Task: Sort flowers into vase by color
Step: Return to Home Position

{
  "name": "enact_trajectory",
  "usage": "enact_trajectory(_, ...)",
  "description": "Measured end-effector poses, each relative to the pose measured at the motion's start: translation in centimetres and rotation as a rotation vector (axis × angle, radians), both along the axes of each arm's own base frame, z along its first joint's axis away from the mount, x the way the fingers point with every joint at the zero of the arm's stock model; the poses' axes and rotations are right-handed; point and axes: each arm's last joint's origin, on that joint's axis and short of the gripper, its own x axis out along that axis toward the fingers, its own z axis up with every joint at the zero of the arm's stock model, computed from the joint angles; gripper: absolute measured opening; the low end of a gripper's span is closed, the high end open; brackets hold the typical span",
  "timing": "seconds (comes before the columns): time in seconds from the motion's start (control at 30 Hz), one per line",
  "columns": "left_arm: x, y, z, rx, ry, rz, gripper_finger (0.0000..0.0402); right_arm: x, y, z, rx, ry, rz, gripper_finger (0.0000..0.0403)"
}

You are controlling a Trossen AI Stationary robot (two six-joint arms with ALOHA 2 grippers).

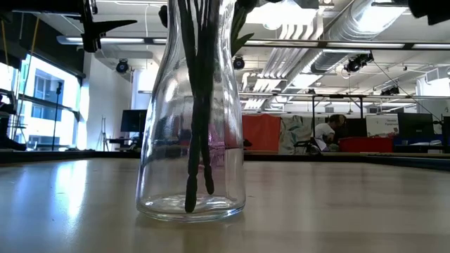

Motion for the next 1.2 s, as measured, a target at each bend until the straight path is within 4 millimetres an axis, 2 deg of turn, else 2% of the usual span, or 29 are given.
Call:
enact_trajectory(0.2,0.1,0.0,0.0,-0.002,0.002,0.0,0.0296,-0.7,1.1,0.9,-0.094,0.151,0.02,0.0276)
enact_trajectory(0.4,0.1,0.0,0.0,-0.008,0.0,-0.001,0.0296,-2.0,1.6,1.7,-0.136,0.397,0.079,0.031)
enact_trajectory(0.7,0.1,0.0,0.0,0.027,0.01,0.003,0.0296,-5.4,0.0,5.5,-0.189,0.601,0.182,0.0312)
enact_trajectory(1.03,0.1,0.0,0.1,0.11,0.016,0.015,0.0295,-11.5,-1.6,9.0,-0.161,0.806,0.279,0.0307)
enact_trajectory(1.13,0.0,0.0,0.5,0.187,0.001,0.016,0.0279,-13.2,-2.0,10.0,-0.134,0.812,0.282,0.0278)
enact_trajectory(1.2,0.0,0.0,0.6,0.241,-0.001,0.025,0.0249,-14.2,-2.2,10.9,-0.151,0.779,0.26,0.0237)
